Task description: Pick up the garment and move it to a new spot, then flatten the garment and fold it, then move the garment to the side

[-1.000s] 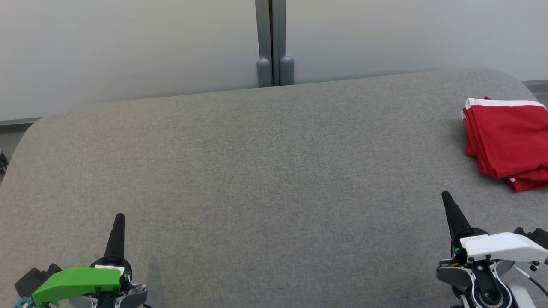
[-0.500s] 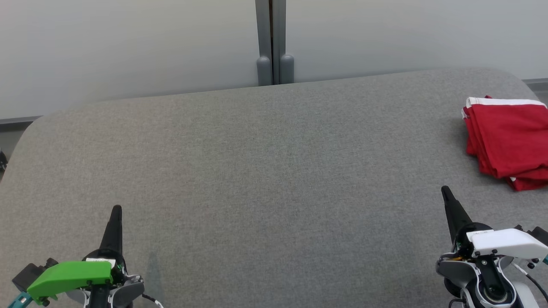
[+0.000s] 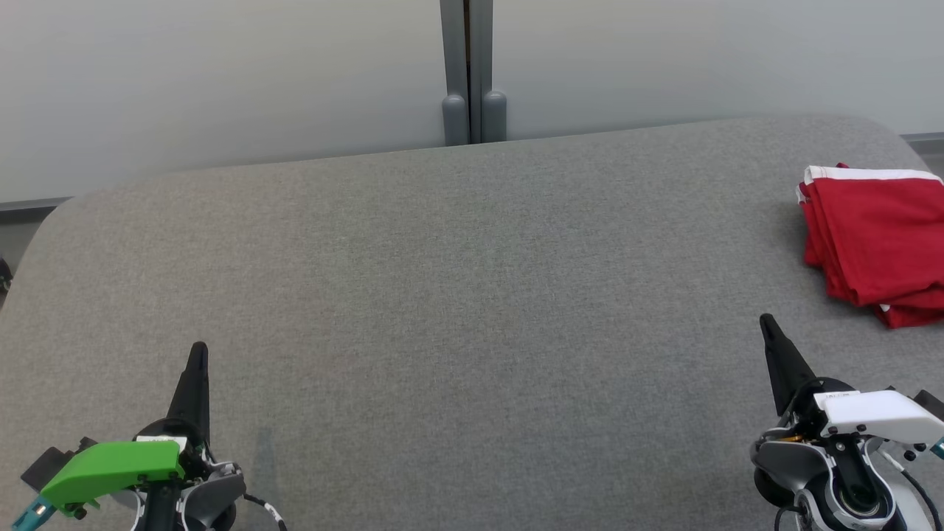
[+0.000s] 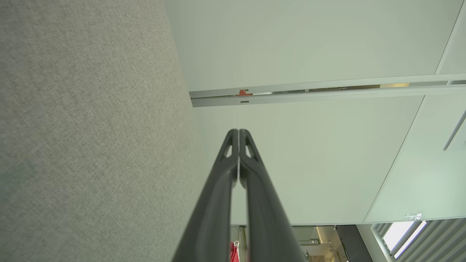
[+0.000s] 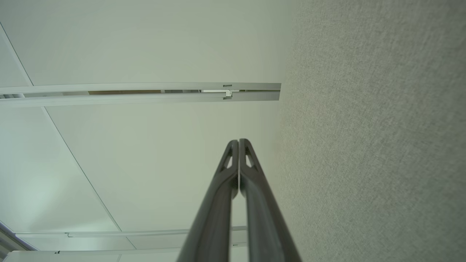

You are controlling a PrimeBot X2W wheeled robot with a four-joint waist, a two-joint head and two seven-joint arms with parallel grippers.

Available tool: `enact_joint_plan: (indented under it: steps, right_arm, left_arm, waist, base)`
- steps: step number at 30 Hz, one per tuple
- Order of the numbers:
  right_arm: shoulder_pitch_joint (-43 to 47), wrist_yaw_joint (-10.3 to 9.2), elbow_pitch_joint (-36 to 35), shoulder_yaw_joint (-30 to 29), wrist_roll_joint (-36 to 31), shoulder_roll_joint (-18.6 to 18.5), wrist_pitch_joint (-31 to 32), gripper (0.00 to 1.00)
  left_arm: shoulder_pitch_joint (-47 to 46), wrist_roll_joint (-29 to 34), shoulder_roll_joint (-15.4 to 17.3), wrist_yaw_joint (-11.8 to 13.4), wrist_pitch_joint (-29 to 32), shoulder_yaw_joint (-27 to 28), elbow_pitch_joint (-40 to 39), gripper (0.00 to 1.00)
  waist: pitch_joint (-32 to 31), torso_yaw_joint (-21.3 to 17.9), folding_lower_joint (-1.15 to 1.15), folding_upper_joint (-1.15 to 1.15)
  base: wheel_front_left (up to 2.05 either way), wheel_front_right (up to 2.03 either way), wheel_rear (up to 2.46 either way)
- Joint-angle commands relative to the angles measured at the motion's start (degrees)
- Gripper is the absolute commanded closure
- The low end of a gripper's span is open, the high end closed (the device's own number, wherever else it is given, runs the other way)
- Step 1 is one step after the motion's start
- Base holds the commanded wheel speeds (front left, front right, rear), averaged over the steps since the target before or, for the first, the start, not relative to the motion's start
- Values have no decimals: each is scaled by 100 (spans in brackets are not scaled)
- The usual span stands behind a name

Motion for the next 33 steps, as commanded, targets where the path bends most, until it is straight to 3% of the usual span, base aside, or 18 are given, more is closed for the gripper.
enact_joint_plan:
  steps: [1, 33]
  right_arm:
    - [-75, 2, 13, -15, 117, -23, 42, 100]
    - [-73, 2, 17, -20, 241, -22, 68, 100]
  left_arm:
    - [-105, -126, 40, -55, 35, 37, 15, 100]
    - [-126, -182, 16, -54, 88, 70, 22, 100]
  waist:
    - [3, 1, 0, 0]
    - [9, 1, 0, 0]
  base:
    - [0, 0, 0]
    - [0, 0, 0]
